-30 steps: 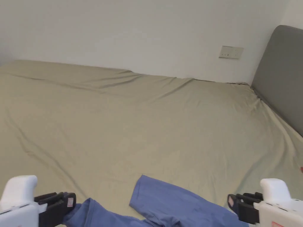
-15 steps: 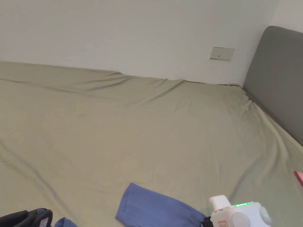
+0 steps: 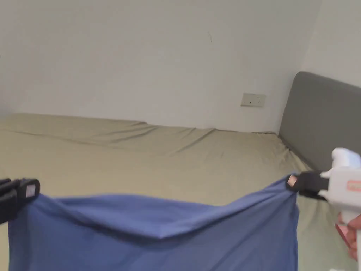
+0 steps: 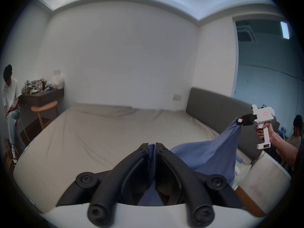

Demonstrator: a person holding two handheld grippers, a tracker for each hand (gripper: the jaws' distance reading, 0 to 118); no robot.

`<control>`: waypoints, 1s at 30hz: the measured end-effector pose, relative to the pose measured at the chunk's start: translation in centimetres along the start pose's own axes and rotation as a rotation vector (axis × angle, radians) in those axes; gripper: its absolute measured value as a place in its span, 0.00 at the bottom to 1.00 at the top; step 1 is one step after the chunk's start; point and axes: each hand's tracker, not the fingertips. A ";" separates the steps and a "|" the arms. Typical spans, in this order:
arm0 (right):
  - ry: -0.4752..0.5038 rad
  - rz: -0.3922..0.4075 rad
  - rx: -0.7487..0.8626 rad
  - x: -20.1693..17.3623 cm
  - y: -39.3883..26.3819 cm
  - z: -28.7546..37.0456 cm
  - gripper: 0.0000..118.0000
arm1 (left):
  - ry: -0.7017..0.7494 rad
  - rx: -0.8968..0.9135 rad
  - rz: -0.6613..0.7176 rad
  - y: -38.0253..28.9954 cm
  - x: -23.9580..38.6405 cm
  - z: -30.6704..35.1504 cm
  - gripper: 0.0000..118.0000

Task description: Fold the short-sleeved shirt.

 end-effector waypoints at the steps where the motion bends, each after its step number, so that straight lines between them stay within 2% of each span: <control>1: -0.008 0.010 0.055 -0.9 1.7 2.4 0.11 | -0.004 0.024 0.009 1.3 -0.3 0.9 0.07; 5: -0.020 0.053 0.192 -4.6 7.4 10.3 0.11 | 0.056 0.108 0.040 6.9 -1.2 3.8 0.07; 8: -0.021 0.025 0.244 -6.5 10.4 14.2 0.11 | 0.026 0.178 0.131 11.1 -2.3 5.8 0.07; 9: -0.006 0.038 0.258 -7.2 11.2 15.4 0.11 | 0.004 0.198 0.146 12.5 -2.2 6.3 0.07; 14: -0.012 0.078 0.292 -11.0 13.8 18.4 0.11 | 0.111 0.203 0.042 18.6 -1.8 7.4 0.07; 22: -0.031 0.150 0.285 -14.2 16.1 17.9 0.11 | 0.245 0.184 0.016 23.7 -2.0 7.0 0.07; 30: -0.090 0.210 0.226 -16.3 17.9 13.7 0.11 | 0.341 0.147 -0.001 26.1 -2.2 3.1 0.07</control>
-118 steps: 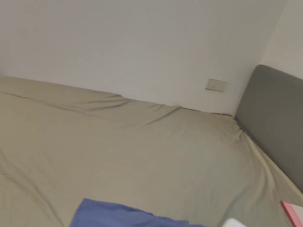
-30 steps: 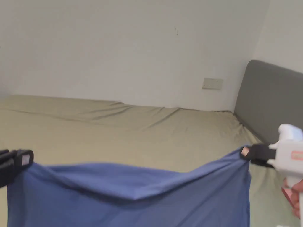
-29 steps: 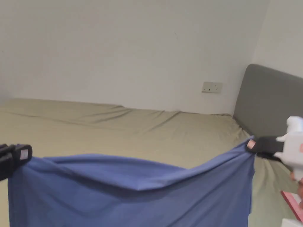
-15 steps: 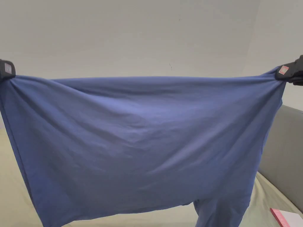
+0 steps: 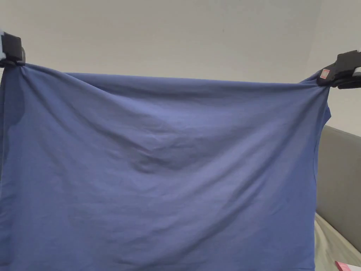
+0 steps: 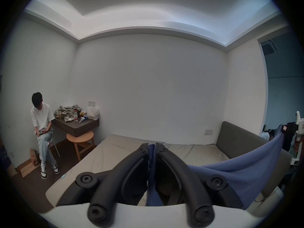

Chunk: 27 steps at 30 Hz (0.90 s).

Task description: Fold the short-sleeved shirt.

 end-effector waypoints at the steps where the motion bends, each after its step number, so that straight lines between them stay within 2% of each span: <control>1: -0.018 0.018 -0.009 -0.2 0.2 -0.7 0.11 | 0.013 -0.007 -0.017 0.1 0.2 -0.8 0.07; 9: -0.072 0.128 -0.064 -1.8 2.6 -9.0 0.11 | 0.099 -0.067 -0.022 0.9 1.5 -10.3 0.07; 13: -0.134 0.175 -0.085 -2.3 4.0 -14.3 0.11 | 0.129 -0.092 0.004 0.4 2.2 -16.0 0.07; 17: -0.185 0.255 -0.118 -2.7 4.9 -19.8 0.11 | 0.145 -0.111 0.017 -0.2 3.8 -21.4 0.07; 21: -0.210 0.273 -0.126 -2.7 4.8 -25.1 0.11 | 0.190 -0.112 -0.016 -1.1 5.2 -26.7 0.07; 24: -0.224 0.263 -0.148 -0.6 4.8 -31.0 0.11 | 0.231 -0.137 -0.131 -2.5 6.4 -30.0 0.07; 27: -0.249 0.272 -0.206 0.0 2.5 -35.2 0.11 | 0.212 -0.135 -0.172 -4.2 6.8 -32.5 0.07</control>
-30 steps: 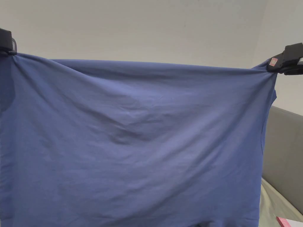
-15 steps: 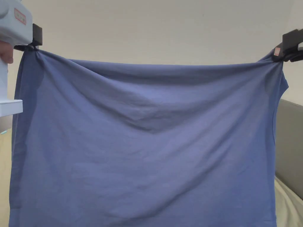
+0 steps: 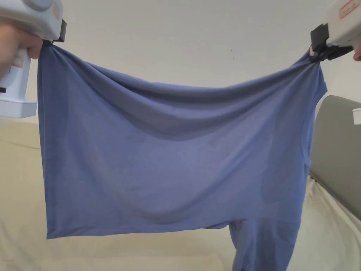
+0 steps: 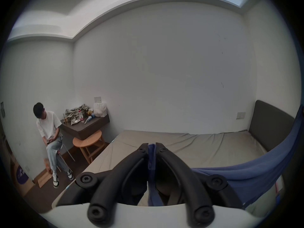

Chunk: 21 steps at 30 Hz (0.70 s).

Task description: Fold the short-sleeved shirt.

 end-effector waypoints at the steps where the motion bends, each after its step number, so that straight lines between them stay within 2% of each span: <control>1: -0.005 0.001 -0.012 -0.3 -0.6 -1.5 0.11 | -0.003 0.003 -0.013 -0.5 0.4 -0.6 0.07; 4: 0.010 -0.019 -0.046 -1.9 -3.8 -4.6 0.11 | -0.057 -0.013 0.000 -3.6 1.6 -2.4 0.07; 7: 0.061 -0.034 -0.130 -3.7 -7.5 -8.6 0.11 | -0.107 -0.107 -0.022 -8.9 3.1 -4.7 0.07; 12: 0.141 -0.050 -0.262 -7.6 -19.3 -13.6 0.11 | -0.170 -0.299 -0.008 -21.1 4.6 -7.1 0.07; 16: 0.215 -0.214 -0.462 -9.0 -32.2 -15.2 0.11 | -0.254 -0.438 0.070 -31.7 3.5 -5.7 0.07; 18: 0.227 -0.202 -0.540 -8.9 -38.6 -14.7 0.11 | -0.306 -0.522 0.089 -36.9 2.2 -4.1 0.07; 19: 0.219 -0.193 -0.570 -8.8 -41.3 -14.4 0.11 | -0.344 -0.581 0.048 -38.8 1.3 -3.5 0.07; 20: 0.211 -0.208 -0.606 -8.3 -44.1 -13.5 0.11 | -0.386 -0.625 0.079 -41.2 -0.1 -2.8 0.07; 21: 0.215 -0.279 -0.662 -7.4 -46.5 -12.7 0.11 | -0.398 -0.656 0.118 -43.3 -1.5 -2.0 0.07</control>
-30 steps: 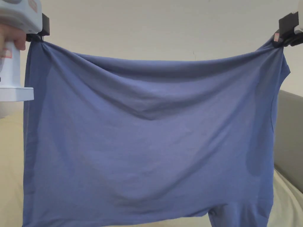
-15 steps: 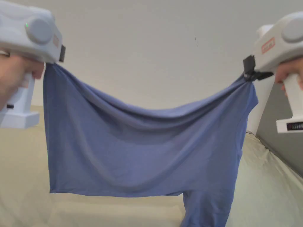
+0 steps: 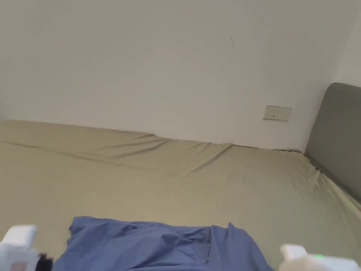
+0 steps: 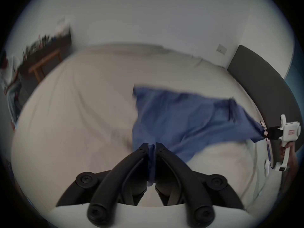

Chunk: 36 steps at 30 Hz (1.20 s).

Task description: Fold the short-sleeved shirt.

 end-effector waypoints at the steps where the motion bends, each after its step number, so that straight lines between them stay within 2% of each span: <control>1: 0.022 -0.065 -0.044 1.3 -1.7 -0.3 0.11 | 0.031 -0.059 0.027 -1.9 -1.3 0.2 0.07; 2: 0.100 -0.148 -0.030 2.6 -4.2 0.3 0.11 | 0.065 -0.063 0.074 -3.9 -2.7 0.6 0.07; 3: 0.120 -0.174 -0.021 3.8 -6.0 0.6 0.11 | 0.056 -0.071 0.102 -5.3 -4.0 1.5 0.07; 5: 0.054 -0.135 -0.018 5.1 -8.9 1.7 0.11 | 0.027 -0.096 0.164 -7.7 -5.8 3.4 0.07; 6: 0.064 -0.115 -0.032 5.8 -10.1 2.2 0.11 | -0.026 -0.130 0.200 -8.5 -6.6 4.1 0.07; 7: 0.087 -0.129 -0.057 6.5 -10.7 2.4 0.11 | -0.029 -0.139 0.219 -9.3 -7.1 4.7 0.07; 9: 0.157 -0.236 -0.048 7.7 -12.1 3.3 0.11 | -0.017 -0.143 0.227 -10.6 -7.3 5.7 0.07; 10: 0.163 -0.245 -0.040 7.7 -12.8 3.8 0.11 | -0.028 -0.144 0.233 -11.2 -7.1 6.3 0.07; 14: 0.071 -0.021 -0.084 6.1 -17.2 5.5 0.11 | 0.028 -0.184 0.095 -15.1 -4.6 9.0 0.07; 16: 0.100 -0.024 -0.096 6.2 -19.9 6.7 0.11 | 0.014 -0.214 0.093 -17.5 -4.3 10.5 0.07; 22: 0.151 -0.094 -0.119 8.0 -27.6 10.4 0.11 | -0.022 -0.225 0.222 -23.5 -6.1 15.2 0.07; 24: 0.151 -0.127 -0.129 8.6 -30.0 10.3 0.11 | -0.001 -0.248 0.262 -25.4 -6.9 15.5 0.07; 26: 0.175 -0.200 -0.144 8.8 -32.0 10.2 0.11 | -0.015 -0.299 0.294 -26.8 -6.8 15.7 0.07; 27: 0.198 -0.214 -0.149 8.7 -32.7 10.4 0.11 | -0.015 -0.266 0.279 -27.1 -6.6 16.2 0.07; 29: 0.184 -0.228 -0.103 8.9 -33.4 11.3 0.11 | -0.002 -0.232 0.253 -26.7 -6.0 16.9 0.07; 31: 0.223 -0.329 -0.075 9.5 -33.7 11.9 0.11 | 0.008 -0.234 0.214 -26.6 -5.6 17.3 0.07; 32: 0.249 -0.335 -0.089 9.8 -33.9 11.5 0.11 | 0.023 -0.232 0.166 -26.6 -5.2 17.1 0.07; 34: 0.210 -0.317 -0.067 9.9 -34.1 10.4 0.11 | 0.058 -0.231 0.106 -26.8 -4.4 16.2 0.07; 35: 0.210 -0.277 -0.041 9.5 -34.1 10.1 0.11 | 0.092 -0.230 0.071 -27.0 -4.2 15.8 0.07; 36: 0.177 -0.201 -0.029 8.8 -34.0 10.2 0.12 | 0.110 -0.225 0.041 -26.9 -3.7 15.7 0.08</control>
